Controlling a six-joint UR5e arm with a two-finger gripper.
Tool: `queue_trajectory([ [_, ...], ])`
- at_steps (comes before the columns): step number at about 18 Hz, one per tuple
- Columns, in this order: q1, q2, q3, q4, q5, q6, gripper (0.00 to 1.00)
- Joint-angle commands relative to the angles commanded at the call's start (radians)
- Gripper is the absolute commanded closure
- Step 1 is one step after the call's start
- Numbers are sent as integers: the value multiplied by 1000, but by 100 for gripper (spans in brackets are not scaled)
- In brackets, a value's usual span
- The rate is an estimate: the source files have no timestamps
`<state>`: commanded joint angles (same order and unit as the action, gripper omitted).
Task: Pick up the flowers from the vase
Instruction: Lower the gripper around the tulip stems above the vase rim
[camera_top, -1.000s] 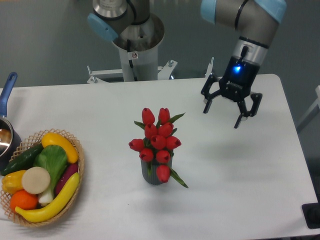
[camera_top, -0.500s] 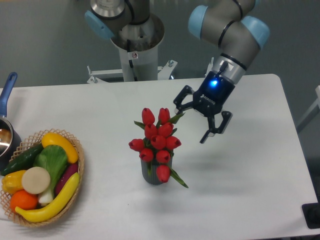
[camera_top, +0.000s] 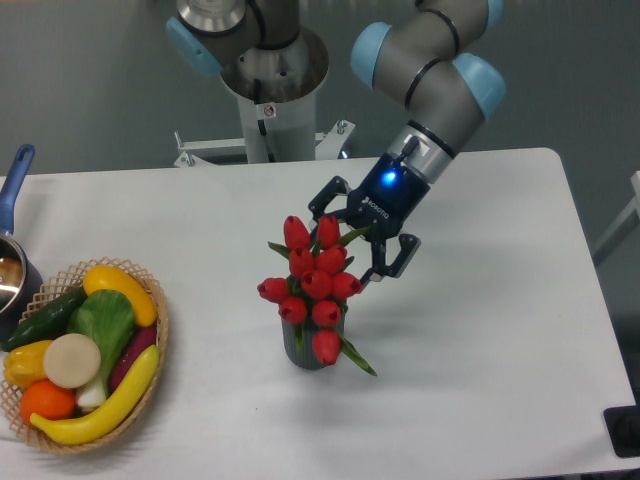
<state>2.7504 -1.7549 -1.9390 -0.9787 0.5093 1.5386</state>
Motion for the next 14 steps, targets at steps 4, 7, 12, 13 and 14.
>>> queue_trajectory([
  [4,-2,-21,12,-2,-3,-2,0],
  [7,-2,-37,17,14,-2,-2,0],
  [12,0,-55,23,21,-2,-2,0],
  [13,0,-57,25,25,-2,0,0],
  [14,5,-55,23,28,-3,-2,0],
])
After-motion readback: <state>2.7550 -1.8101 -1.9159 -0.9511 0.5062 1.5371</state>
